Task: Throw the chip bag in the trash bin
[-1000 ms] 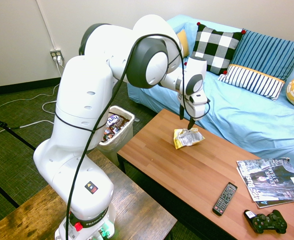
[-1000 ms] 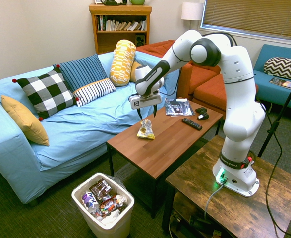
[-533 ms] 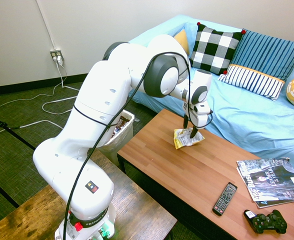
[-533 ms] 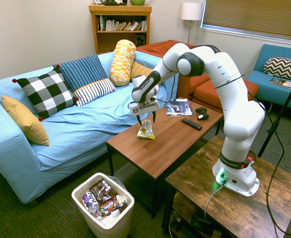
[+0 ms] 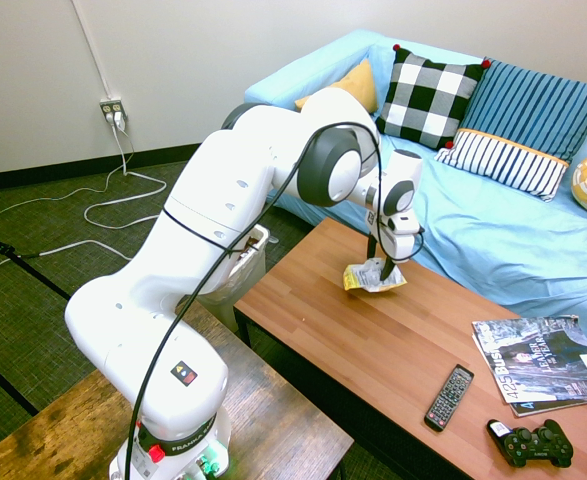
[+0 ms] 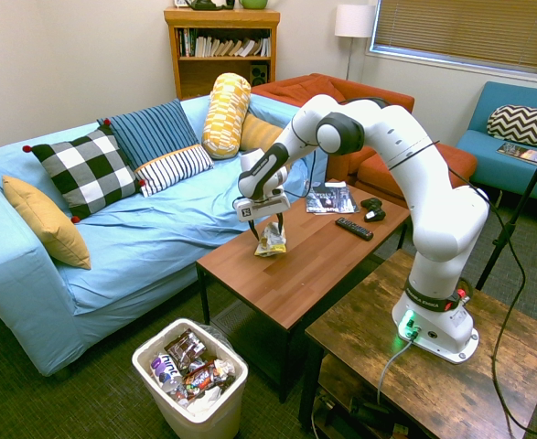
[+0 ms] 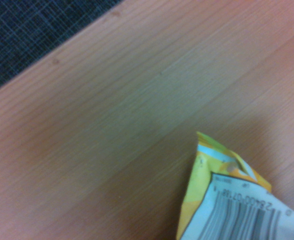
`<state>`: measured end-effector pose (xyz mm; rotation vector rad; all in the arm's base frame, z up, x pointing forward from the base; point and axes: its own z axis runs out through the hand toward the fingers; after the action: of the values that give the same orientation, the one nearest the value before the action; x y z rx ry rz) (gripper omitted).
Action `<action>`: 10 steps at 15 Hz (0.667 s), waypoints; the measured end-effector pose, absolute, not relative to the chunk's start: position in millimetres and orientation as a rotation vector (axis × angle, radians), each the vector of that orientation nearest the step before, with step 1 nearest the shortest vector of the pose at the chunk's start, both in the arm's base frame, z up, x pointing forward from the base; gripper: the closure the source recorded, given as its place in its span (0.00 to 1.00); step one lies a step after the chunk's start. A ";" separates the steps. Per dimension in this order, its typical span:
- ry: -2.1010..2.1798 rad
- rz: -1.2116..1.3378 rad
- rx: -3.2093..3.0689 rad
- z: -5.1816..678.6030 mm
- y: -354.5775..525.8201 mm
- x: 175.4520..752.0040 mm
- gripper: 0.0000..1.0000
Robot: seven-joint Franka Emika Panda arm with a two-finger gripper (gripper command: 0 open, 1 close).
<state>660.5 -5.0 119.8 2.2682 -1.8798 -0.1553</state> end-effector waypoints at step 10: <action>-1.835 -0.155 2.303 121.4 -9.5 659.2 1.00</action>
<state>659.2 -9.5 121.4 2.3035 -1.8349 -0.1554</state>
